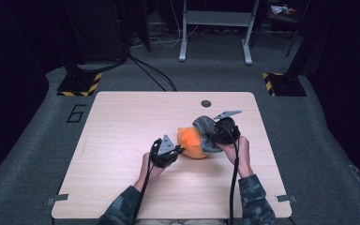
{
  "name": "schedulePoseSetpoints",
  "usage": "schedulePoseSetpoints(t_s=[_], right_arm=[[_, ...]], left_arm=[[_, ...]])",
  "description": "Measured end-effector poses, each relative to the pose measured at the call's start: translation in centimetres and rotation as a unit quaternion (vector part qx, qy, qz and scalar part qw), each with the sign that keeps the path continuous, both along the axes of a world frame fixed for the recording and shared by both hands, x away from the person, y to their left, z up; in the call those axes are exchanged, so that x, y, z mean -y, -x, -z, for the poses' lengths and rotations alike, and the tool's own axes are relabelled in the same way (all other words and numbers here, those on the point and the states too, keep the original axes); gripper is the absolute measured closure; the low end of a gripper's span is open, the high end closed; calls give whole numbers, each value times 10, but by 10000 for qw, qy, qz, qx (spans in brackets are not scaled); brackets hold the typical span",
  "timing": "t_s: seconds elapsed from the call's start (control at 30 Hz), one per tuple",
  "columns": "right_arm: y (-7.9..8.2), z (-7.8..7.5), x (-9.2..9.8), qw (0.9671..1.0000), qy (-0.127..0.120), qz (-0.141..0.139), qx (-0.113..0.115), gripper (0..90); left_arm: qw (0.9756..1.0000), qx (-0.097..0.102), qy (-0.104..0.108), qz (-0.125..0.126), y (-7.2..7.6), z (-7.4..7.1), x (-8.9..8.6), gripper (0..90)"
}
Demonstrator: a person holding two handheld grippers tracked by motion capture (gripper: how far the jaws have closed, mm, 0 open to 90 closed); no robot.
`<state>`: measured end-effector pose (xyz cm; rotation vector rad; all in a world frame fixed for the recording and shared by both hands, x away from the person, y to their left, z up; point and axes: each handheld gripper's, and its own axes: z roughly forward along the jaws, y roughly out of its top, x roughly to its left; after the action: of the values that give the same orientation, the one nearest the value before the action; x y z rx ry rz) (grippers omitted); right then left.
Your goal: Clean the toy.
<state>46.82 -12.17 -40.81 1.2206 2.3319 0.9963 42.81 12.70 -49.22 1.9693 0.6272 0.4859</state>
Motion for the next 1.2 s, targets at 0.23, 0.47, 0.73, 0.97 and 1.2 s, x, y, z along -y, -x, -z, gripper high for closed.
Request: schedulePoseSetpoints(t_s=[0.23,0.47,0.73,0.97,1.2], right_arm=[[9,-15,-25,9990,-14,-396,201,689],[7,-12,-49,9977,147,-649,126,689],[3,-1,-46,9981,359,-501,85,688],[0,9,-26,9993,267,-263,-46,688],[-2,16,-6,9992,363,8,-141,687]], left_arm=[[9999,-82,-72,30,2,-5,0,831],[9999,-116,-17,-45,1,-4,-1,829],[9998,-203,14,-17,-3,2,-7,828],[9998,-161,66,69,-4,6,-10,828],[9997,-139,186,91,-4,9,-11,828]])
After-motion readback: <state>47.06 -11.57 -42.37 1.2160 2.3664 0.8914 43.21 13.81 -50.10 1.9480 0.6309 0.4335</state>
